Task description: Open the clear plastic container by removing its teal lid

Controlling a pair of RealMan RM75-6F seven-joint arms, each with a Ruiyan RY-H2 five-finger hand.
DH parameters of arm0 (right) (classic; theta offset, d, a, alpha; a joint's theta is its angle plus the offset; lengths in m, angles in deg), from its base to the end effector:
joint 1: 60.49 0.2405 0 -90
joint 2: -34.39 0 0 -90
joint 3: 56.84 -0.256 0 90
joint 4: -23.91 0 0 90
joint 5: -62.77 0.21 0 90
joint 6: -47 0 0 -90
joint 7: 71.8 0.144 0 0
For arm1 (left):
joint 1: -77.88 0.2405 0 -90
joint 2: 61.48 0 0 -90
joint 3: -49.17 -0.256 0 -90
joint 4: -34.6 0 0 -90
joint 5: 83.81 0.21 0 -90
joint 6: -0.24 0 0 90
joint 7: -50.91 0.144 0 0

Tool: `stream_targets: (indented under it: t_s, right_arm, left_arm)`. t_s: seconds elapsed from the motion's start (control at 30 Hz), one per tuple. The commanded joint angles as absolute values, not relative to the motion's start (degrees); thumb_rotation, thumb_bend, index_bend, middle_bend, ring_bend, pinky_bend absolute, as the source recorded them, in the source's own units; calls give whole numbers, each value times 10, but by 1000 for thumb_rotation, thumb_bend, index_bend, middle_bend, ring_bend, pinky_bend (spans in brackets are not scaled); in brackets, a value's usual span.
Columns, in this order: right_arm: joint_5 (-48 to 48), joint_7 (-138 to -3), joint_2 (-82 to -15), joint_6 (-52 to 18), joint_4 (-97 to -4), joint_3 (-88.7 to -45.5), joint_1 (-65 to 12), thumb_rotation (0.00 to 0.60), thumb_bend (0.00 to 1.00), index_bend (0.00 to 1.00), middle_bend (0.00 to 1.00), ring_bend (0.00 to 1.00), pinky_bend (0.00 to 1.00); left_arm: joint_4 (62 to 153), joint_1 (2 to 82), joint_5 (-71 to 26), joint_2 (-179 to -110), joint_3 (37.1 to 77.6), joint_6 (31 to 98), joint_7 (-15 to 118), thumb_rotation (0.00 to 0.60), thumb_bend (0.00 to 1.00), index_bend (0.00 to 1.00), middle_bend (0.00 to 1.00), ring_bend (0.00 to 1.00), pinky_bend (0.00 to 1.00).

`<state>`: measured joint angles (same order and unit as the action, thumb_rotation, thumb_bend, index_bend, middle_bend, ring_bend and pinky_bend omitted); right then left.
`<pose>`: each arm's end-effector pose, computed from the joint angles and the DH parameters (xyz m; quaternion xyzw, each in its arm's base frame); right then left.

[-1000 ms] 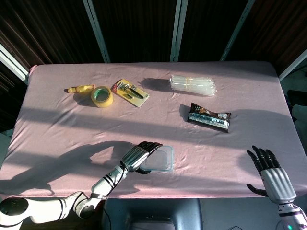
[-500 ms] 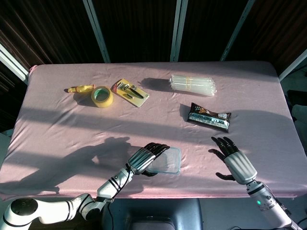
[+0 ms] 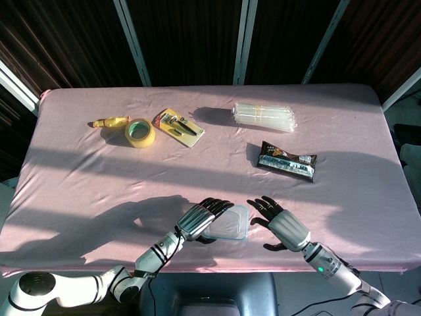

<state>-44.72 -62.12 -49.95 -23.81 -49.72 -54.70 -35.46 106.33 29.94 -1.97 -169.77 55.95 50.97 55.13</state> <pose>-0.2336 -0.2415 0.0072 0.7903 -0.3124 0.4337 0.2996 -0.0705 0.2913 -0.1268 -0.8005 -0.3618 -0.4246 0.2191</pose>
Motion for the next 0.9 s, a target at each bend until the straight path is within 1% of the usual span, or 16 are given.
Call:
stream_targets:
  t_s: [0.03, 0.33, 0.73, 0.9]
  right_arm:
    - [-452, -621, -516, -240, -490, -541, -346, 600, 276, 528, 72, 0, 0]
    - [-441, -648, -552, -237, -480, -542, -331, 600, 375, 597, 86, 0, 0]
    - [-422, -672, -561, -229, -488, -545, -319, 600, 391, 637, 96, 0, 0]
    - [-417, -676, -563, -221, -491, -540, -313, 600, 391, 637, 96, 0, 0]
  left_arm:
    - [1063, 299, -23, -1698, 559, 508, 555, 600, 257, 0, 259, 204, 272]
    - [1067, 300, -29, -1694, 557, 508, 565, 600, 257, 0, 264, 210, 278]
    - [1077, 299, -27, -1689, 554, 509, 565, 600, 257, 0, 262, 210, 278]
    - [1078, 299, -29, -1687, 554, 508, 565, 600, 256, 0, 262, 209, 278]
